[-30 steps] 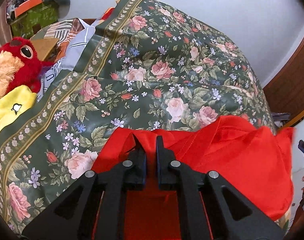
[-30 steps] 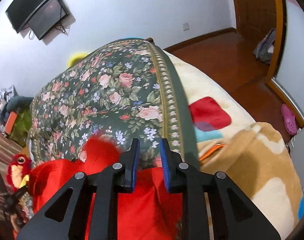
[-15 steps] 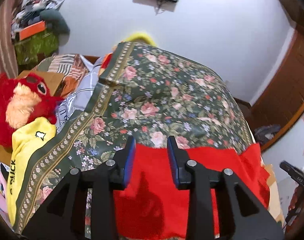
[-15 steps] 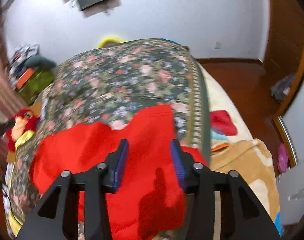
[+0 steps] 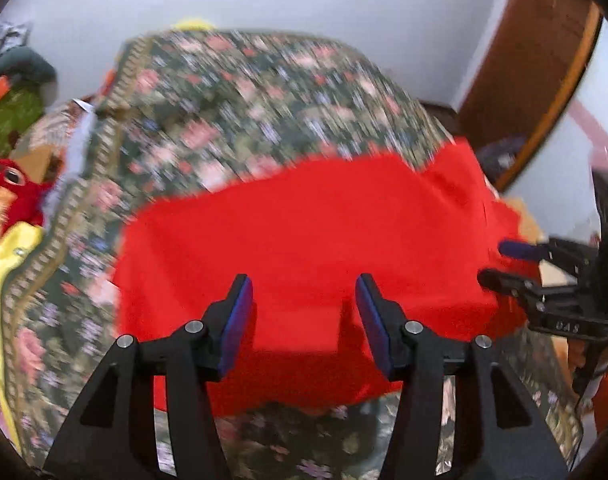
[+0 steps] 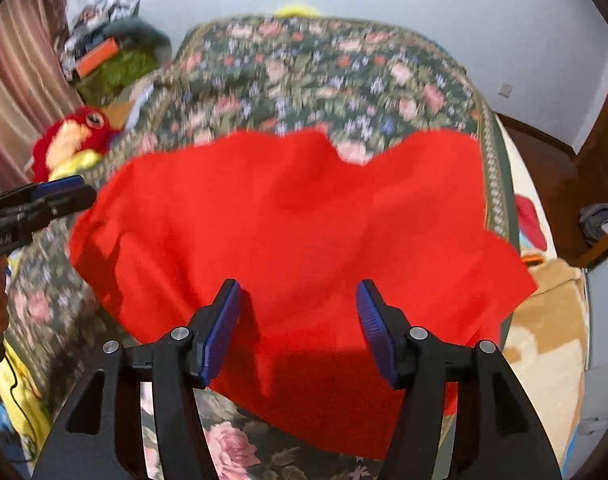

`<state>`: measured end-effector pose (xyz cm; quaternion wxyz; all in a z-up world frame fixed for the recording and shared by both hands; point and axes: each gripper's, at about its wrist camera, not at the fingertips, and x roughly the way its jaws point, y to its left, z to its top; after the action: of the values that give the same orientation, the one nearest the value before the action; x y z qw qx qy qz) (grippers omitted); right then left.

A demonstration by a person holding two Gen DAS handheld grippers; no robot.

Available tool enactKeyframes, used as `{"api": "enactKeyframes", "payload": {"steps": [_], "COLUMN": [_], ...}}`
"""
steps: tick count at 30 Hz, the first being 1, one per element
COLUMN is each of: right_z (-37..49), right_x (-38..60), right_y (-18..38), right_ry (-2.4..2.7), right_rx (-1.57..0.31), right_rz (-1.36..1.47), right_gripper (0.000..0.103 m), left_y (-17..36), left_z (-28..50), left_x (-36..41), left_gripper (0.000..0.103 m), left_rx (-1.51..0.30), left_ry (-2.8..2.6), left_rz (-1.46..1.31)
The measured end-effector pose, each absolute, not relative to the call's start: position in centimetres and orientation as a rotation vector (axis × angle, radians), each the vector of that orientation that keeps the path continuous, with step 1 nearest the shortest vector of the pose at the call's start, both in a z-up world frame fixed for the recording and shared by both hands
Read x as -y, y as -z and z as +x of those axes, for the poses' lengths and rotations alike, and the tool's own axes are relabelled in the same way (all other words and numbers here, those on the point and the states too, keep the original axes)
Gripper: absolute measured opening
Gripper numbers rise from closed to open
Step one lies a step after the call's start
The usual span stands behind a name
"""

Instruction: Fold large clothes

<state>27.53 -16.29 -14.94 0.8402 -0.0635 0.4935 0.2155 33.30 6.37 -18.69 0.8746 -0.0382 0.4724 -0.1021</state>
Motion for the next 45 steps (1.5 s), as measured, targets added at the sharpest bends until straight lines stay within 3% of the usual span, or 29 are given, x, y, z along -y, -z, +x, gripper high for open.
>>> {"api": "enactKeyframes", "payload": {"steps": [1, 3, 5, 14, 18, 26, 37, 45], "right_z": [27.4, 27.0, 26.8, 25.4, 24.8, 22.7, 22.1, 24.0], "right_x": [16.6, 17.4, 18.6, 24.8, 27.7, 30.9, 29.7, 25.6], "right_y": [15.3, 15.7, 16.0, 17.9, 18.5, 18.9, 12.1, 11.4], "right_ry": [-0.459, -0.454, -0.432, -0.281, -0.236, -0.081, -0.132, -0.243], "right_rx": [-1.048, -1.049, -1.055, -1.109, -1.145, -1.184, -1.031, -0.992], "right_rz": [-0.129, -0.110, -0.099, -0.074, 0.014, -0.002, 0.104, 0.049], "right_gripper": [0.057, 0.069, 0.073, 0.073, 0.073, 0.073, 0.073, 0.074], "left_y": [19.7, 21.4, 23.0, 23.8, 23.9, 24.4, 20.8, 23.4], "left_z": [33.2, 32.9, 32.3, 29.5, 28.8, 26.5, 22.3, 23.8], "left_x": [-5.7, -4.9, -4.4, -5.1, -6.3, -11.6, -19.9, -19.2], "left_gripper": [0.053, 0.053, 0.053, 0.060, 0.073, 0.073, 0.073, 0.073], "left_rx": [-1.014, -1.050, -1.071, -1.034, -1.030, -1.086, -0.963, -0.965], "left_ry": [0.227, 0.233, 0.216, 0.156, 0.094, -0.059, -0.157, 0.071], "left_rz": [-0.069, -0.041, -0.002, 0.049, 0.050, -0.038, -0.464, -0.793]}}
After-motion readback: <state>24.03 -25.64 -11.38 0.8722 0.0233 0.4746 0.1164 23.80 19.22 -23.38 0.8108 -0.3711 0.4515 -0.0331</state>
